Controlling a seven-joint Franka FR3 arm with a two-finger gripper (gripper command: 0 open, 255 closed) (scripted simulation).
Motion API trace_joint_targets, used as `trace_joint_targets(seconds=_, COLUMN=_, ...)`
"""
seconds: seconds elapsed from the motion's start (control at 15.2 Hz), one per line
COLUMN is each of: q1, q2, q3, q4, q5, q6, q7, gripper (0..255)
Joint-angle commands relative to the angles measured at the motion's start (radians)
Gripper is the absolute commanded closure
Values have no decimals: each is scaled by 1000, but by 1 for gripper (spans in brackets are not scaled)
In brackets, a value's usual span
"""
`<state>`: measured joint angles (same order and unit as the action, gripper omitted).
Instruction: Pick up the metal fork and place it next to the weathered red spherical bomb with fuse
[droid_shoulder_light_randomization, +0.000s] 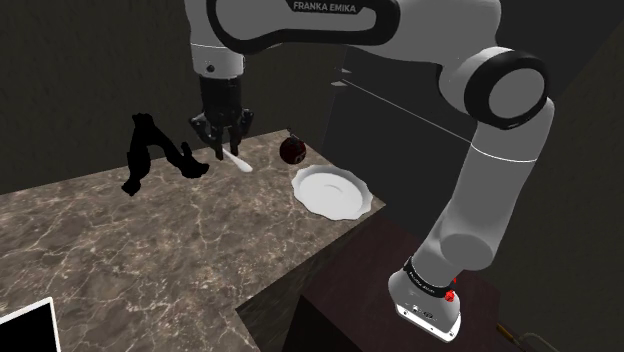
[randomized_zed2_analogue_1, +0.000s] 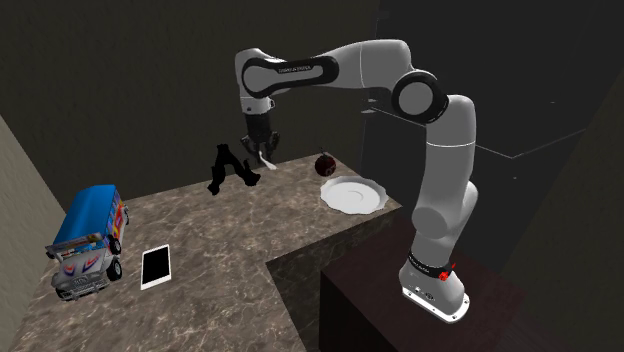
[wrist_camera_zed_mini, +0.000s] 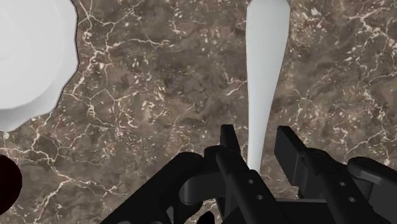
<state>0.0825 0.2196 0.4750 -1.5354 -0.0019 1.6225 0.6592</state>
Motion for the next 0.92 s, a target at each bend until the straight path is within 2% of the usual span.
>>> trace_joint_targets(seconds=0.0, q1=-30, q2=0, q3=-19, q4=-1, q5=-1, q6=-2, q7=-49, gripper=255)
trace_joint_targets(seconds=0.46, q1=-111, q2=50, q3=-76, q4=75, q5=-26, q6=-38, q7=-189, gripper=255)
trace_joint_targets(seconds=0.86, q1=-169, q2=136, q3=-121, q4=202, q5=-57, q6=-87, q7=-298, gripper=255)
